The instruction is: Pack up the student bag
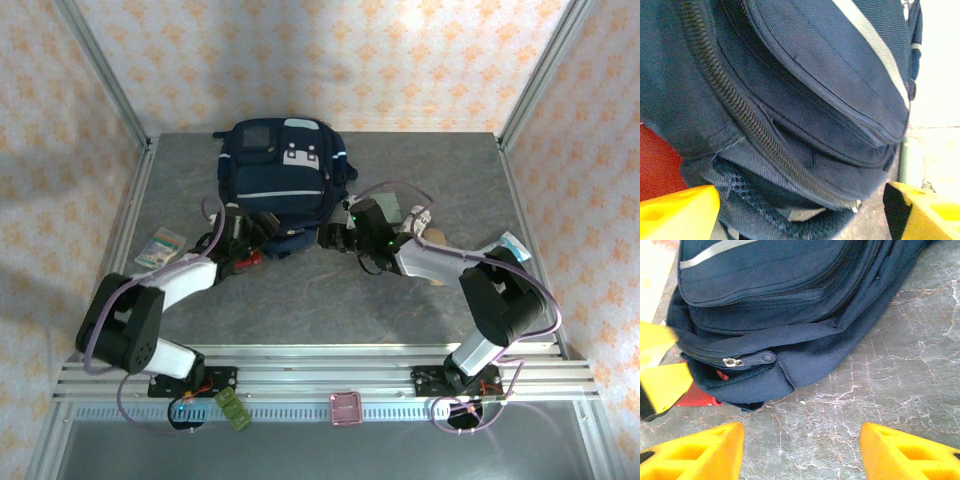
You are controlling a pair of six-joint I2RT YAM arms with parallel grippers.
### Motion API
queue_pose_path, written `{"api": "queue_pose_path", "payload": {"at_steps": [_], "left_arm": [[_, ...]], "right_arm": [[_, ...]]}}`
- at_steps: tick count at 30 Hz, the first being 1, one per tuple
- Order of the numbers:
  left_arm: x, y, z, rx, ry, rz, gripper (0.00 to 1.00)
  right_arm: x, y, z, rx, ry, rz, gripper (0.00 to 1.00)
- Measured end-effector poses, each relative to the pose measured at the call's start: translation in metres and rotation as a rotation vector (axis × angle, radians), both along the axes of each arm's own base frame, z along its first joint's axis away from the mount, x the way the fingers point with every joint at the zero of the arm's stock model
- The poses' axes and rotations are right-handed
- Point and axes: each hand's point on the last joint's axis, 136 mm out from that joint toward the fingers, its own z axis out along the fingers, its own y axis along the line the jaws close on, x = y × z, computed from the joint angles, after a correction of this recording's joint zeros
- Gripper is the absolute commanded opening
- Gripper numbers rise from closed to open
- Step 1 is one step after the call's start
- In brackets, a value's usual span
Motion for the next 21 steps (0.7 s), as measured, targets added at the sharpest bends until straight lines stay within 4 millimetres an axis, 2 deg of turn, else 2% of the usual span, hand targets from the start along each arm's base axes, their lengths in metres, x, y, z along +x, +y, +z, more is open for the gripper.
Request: {"api": "queue_pose_path", "payload": {"at_steps": [2,4,8,10,13,21], "left_arm": [[0.010,-0.001,-0.005,0.014,0.014,0.009,0.78],[0.019,-0.002,-0.009,0.020,0.025,0.009,0.68],[0.028,0.001,-0.028,0.024,0.073,0.005,0.37],[0.030,0.005,-0.036,0.008,0.097,0.002,0.18],[0.033,0.003,-0.039,-0.027,0.109,-0.031,0.00],[0.033,-0.006,-0.029,-0.045,0.098,-0.102,0.00]], "right_arm": [[-0.002,0.002,0.001,-0.001,-0.005,0.012,0.62],[-0.004,0.005,0.001,-0.001,-0.006,0.025,0.61],[-0.007,0.010,0.003,0.009,-0.012,0.043,0.61],[-0.007,0.011,0.004,0.016,-0.017,0.046,0.60],[-0.007,0.011,0.004,0.018,-0.018,0.047,0.60],[-0.008,0.014,0.006,0.032,-0.020,0.059,0.59]]}}
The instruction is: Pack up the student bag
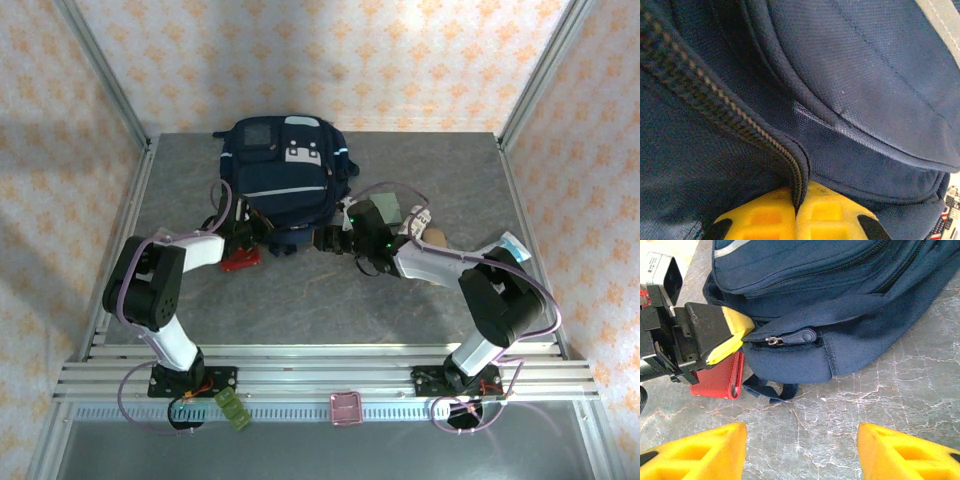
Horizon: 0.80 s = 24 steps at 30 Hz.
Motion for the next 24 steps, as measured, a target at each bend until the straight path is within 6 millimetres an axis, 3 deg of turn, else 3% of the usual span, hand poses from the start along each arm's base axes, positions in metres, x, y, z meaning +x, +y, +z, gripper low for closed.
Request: {"api": "queue_pose_path", "payload": {"at_steps": [8,13,24], "left_arm": [[-0.005,-0.006,0.053,0.003,-0.111,-0.043,0.00],[-0.005,-0.008,0.070,-0.014,-0.152,-0.054,0.00],[-0.005,-0.010,0.071,-0.031,-0.152,-0.051,0.00]], "right_arm": [[0.013,0.005,0.025,0.129,-0.038,0.021,0.68],[0.020,0.009,0.039,0.196,-0.078,0.038,0.68],[0.040,0.029,0.005,0.195,-0.019,0.062,0.67]]}}
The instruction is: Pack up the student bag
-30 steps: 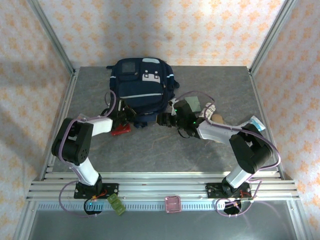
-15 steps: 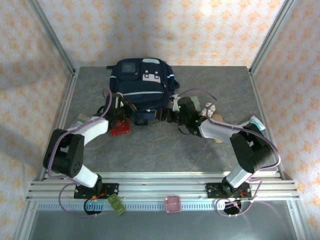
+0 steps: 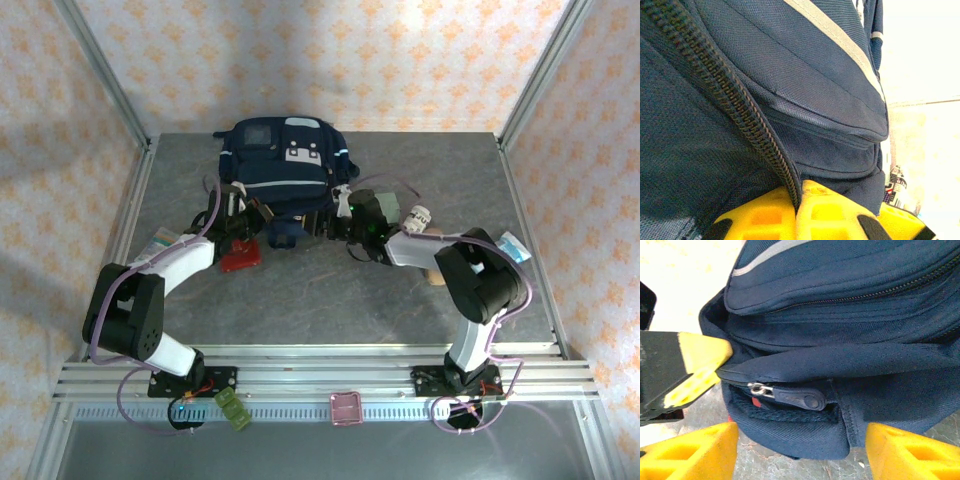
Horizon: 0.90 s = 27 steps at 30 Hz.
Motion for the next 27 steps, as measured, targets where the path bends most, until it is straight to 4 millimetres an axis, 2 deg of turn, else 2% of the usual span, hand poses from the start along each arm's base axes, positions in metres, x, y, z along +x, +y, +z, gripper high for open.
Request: {"api": "queue_pose_path", "payload": {"at_steps": [4,10,12,16,21,27], "left_arm": [[-0.001,-0.004,0.001,-0.014,-0.001,-0.007,0.00],[-0.001,-0.005,0.001,-0.019,-0.006,-0.010,0.00],[-0.001,-0.005,0.002,-0.019,-0.006,-0.010,0.00],[-0.001,-0.005,0.002,-0.021,-0.009,-0.013,0.00],[-0.001,-0.005,0.002,-0.027,-0.006,-0.009,0.00],[-0.001,-0.005,0.002,-0.036,-0.001,-0.002,0.00]], "right_arm": [[0.008,0.003,-0.002,0.003,-0.001,-0.001,0.66],[0.021,0.005,0.005,-0.002,-0.038,0.005,0.51],[0.024,0.005,0.006,-0.017,-0.049,0.006,0.51],[0.025,0.004,0.004,-0.052,-0.069,0.011,0.60],[0.024,0.002,-0.001,-0.080,-0.073,0.024,0.62],[0.023,0.010,-0.003,-0.068,-0.079,0.088,0.39]]}}
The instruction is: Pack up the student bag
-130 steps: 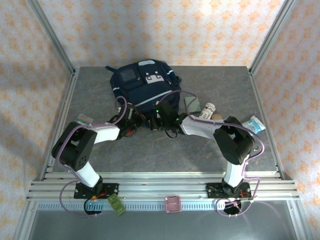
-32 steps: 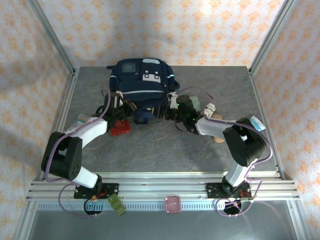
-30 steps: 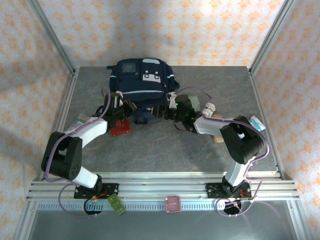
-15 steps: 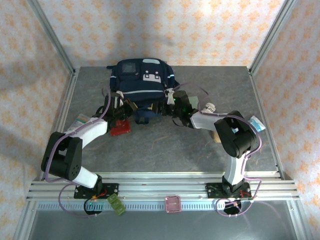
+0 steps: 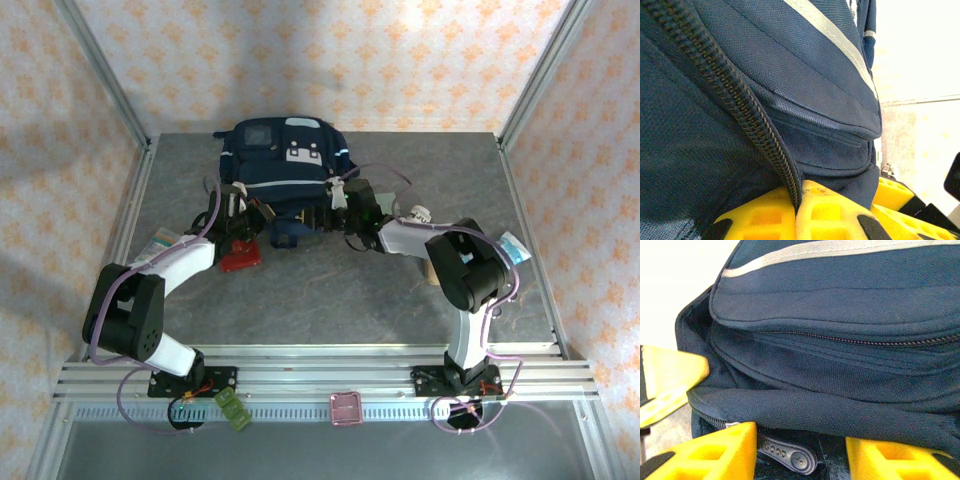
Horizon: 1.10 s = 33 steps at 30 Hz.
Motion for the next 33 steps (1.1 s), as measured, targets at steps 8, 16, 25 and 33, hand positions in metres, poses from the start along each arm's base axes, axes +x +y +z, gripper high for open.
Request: {"api": "queue_pose_path", "payload": {"at_steps": [8,16,25,33], "left_arm": [[0.000,-0.001,0.000,-0.007,-0.002,0.001,0.00],[0.000,-0.002,0.001,-0.017,-0.012,-0.001,0.00],[0.000,-0.003,0.001,-0.026,-0.012,-0.009,0.00],[0.000,-0.004,0.002,-0.040,-0.011,-0.004,0.00]], "right_arm": [[-0.007,0.005,0.005,0.028,-0.010,0.074,0.25],[-0.015,0.009,0.011,0.047,-0.018,0.127,0.39],[-0.024,0.016,0.009,0.039,-0.016,0.171,0.22],[-0.023,0.023,0.018,0.044,-0.017,0.178,0.13]]}}
